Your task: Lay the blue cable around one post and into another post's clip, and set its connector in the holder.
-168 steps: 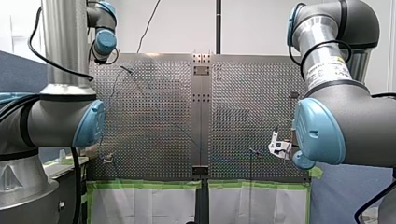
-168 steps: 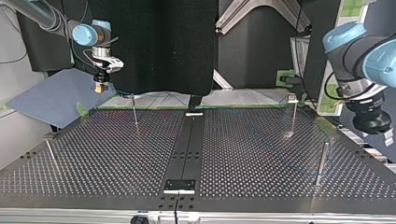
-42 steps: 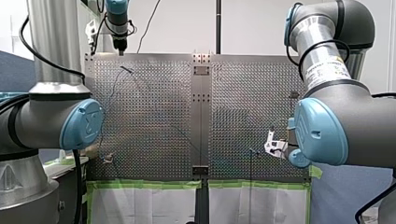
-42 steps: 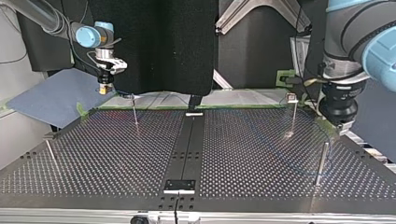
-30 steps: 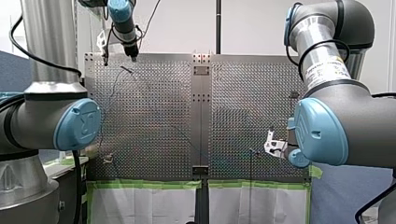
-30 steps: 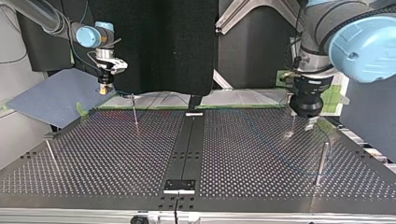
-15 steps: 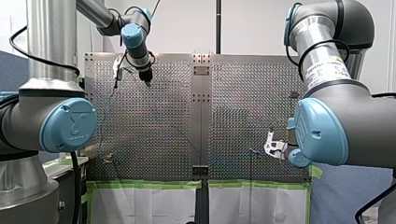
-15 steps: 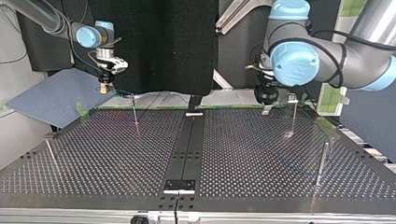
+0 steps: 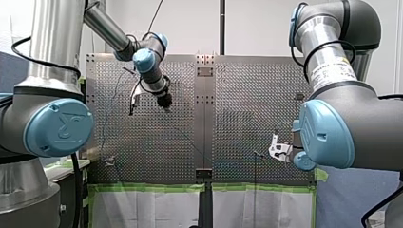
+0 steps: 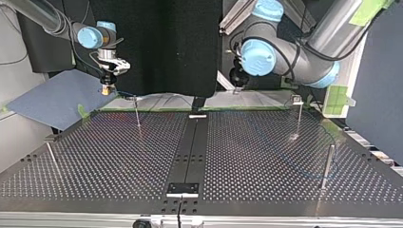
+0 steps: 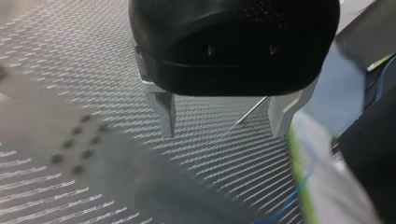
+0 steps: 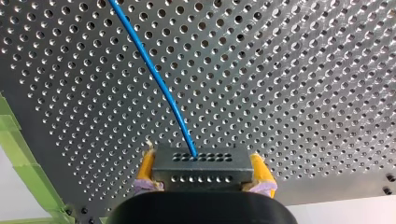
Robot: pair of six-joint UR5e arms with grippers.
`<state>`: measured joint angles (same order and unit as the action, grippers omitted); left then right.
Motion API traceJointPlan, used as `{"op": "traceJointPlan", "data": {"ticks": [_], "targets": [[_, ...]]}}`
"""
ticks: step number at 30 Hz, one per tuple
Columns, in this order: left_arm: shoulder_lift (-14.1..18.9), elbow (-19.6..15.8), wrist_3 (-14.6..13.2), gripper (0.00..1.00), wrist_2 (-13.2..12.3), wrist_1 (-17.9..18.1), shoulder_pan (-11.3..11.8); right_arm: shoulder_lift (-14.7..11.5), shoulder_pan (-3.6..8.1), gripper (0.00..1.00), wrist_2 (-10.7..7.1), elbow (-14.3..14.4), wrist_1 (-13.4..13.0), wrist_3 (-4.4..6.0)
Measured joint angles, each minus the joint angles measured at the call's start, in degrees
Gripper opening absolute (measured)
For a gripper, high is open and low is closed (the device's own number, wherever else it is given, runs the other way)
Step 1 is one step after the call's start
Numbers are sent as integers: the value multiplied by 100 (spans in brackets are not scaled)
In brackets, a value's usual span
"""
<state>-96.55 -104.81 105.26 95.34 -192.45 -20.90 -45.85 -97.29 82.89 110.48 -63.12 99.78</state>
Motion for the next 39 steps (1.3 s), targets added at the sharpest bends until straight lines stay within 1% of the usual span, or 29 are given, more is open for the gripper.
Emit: {"op": "traceJointPlan", "data": {"ticks": [4, 8, 10, 15, 22, 25, 29, 32, 35, 39], "targets": [[-211, -210, -2, 100, -115, 212, -211, -1, 1, 0, 5, 0, -4, 0], [-441, -414, -50, 100, -148, 441, -441, -1, -2, 0, 8, -1, -2, 0], [-542, -452, -92, 100, -151, 542, -542, -1, -6, 0, 8, 1, -1, 0], [-815, -483, -271, 100, -152, 814, -815, 0, -10, 0, 9, 0, 0, 0], [-1189, -484, -320, 100, -155, 1187, -1188, 0, -26, 0, 16, 2, 24, 0], [-1348, -485, -394, 100, -136, 1347, -1347, 0, -47, 0, 22, 3, 26, 0], [-1566, -484, -569, 100, -108, 1565, -1566, 1, -67, 0, 32, 3, 26, 0], [-1715, -483, -599, 100, -102, 1714, -1699, 0, -75, 0, 34, 4, 26, 0], [-1873, -455, -516, 100, -107, 1873, -1721, 0, -79, 0, 35, 3, 24, 0], [-2067, -318, -402, 100, -111, 2067, -1655, 0, -83, 0, 35, 4, 16, 0]]}}
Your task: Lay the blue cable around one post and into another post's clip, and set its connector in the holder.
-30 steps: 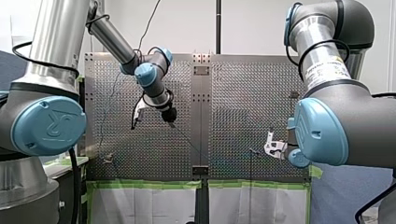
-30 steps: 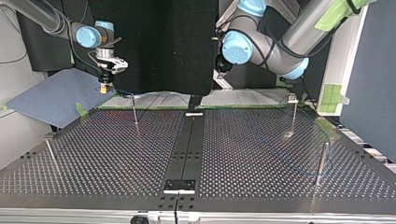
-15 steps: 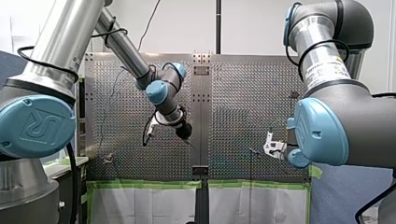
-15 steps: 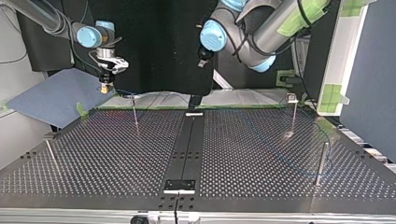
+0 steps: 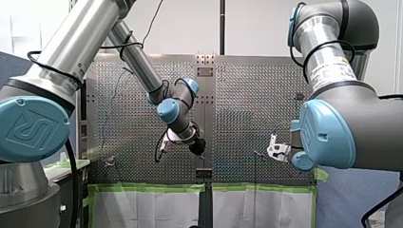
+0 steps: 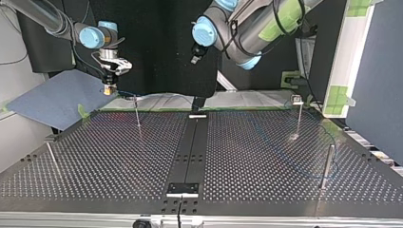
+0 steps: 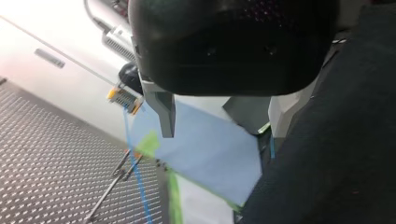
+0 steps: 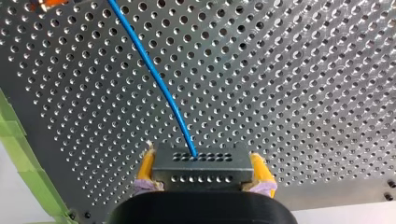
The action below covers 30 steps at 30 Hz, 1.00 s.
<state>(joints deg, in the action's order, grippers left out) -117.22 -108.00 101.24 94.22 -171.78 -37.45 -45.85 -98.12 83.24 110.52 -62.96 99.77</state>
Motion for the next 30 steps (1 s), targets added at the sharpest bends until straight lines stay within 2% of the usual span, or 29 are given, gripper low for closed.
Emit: {"op": "traceJointPlan", "data": {"ticks": [6, 11, 17, 25, 30], "targets": [[-343, 289, 227, 100, -39, 344, 212, 0, -19, 0, 0, -1, -7, 0], [-582, 346, 458, 100, -217, 584, 427, 0, -26, 0, 0, -1, -12, 0], [-690, 350, 660, 100, -322, 887, 503, 0, -34, 0, 0, -2, -16, 0], [-723, 352, 601, 100, -419, 1310, 586, 0, -50, 0, 0, 0, -15, 0], [-724, 352, 379, 100, -238, 1607, 591, -1, -62, 0, 0, -2, -19, 0]]}}
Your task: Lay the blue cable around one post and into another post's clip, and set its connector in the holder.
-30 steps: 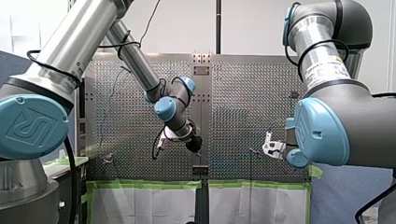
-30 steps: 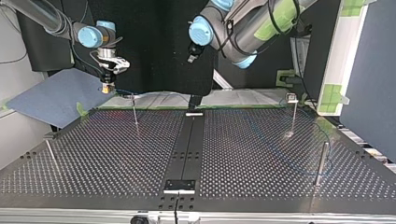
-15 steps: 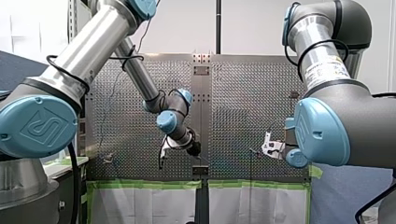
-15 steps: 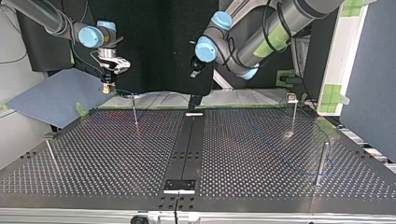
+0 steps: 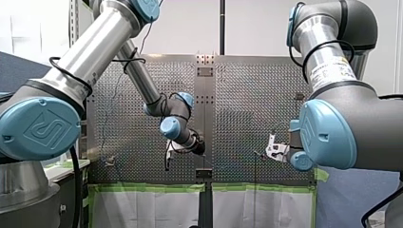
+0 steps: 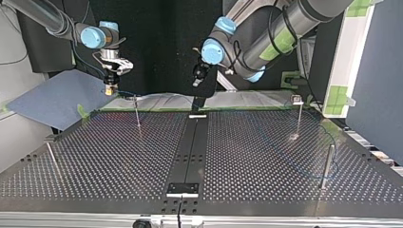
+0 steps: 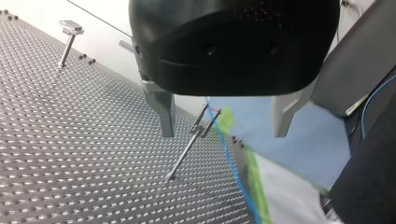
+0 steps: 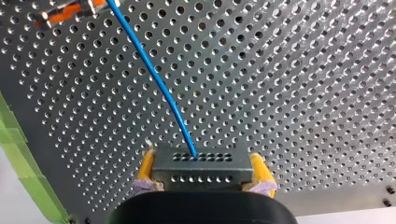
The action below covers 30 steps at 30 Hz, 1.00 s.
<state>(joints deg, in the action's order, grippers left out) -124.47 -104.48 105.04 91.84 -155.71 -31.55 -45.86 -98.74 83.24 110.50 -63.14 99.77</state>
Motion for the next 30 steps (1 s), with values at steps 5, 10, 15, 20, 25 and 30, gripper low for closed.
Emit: {"op": "traceJointPlan", "data": {"ticks": [5, 10, 15, 20, 25, 30], "targets": [[-68, 27, -61, 100, 214, 271, -1, -1, -18, 0, 0, -2, 1, 0], [-280, 208, -70, 100, 246, 521, -14, -3, -26, 0, 0, -1, -3, 0], [-536, 458, -33, 100, 245, 779, -41, -1, -27, 0, 0, -3, 3, 0], [-806, 613, -12, 100, 253, 1052, -51, 0, -28, 0, 0, -4, -4, 0], [-1027, 651, -31, 100, 253, 1272, -34, -1, -28, 0, 0, -4, -7, 0], [-1252, 674, -35, 100, 257, 1495, -64, 0, -28, 0, 0, -4, -7, 0]]}}
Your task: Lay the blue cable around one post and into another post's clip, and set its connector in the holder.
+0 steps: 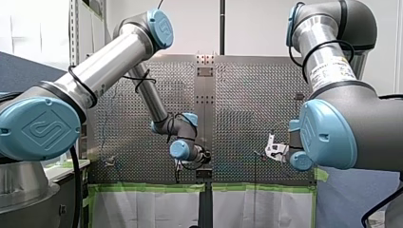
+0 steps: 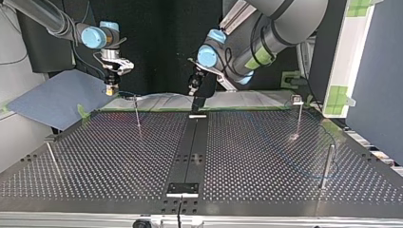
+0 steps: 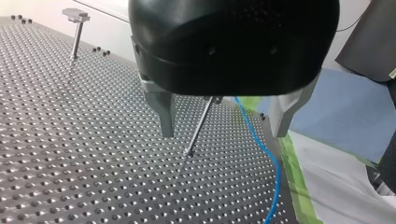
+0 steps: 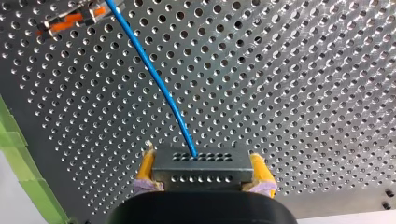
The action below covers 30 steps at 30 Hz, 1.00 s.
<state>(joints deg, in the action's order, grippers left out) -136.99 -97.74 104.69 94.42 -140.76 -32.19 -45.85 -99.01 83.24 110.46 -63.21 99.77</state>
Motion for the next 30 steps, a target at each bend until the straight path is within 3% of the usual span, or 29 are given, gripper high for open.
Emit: {"op": "traceJointPlan", "data": {"ticks": [12, 20, 30], "targets": [[-519, 88, 42, 100, -14, 575, -36, -1, -17, 0, 0, 0, -5, 0], [-826, 362, 81, 100, 7, 979, -110, -1, -31, 0, 0, -1, -8, 0], [-927, 604, 35, 100, 28, 1405, -164, 0, -30, 0, 0, -1, -11, 0]]}}
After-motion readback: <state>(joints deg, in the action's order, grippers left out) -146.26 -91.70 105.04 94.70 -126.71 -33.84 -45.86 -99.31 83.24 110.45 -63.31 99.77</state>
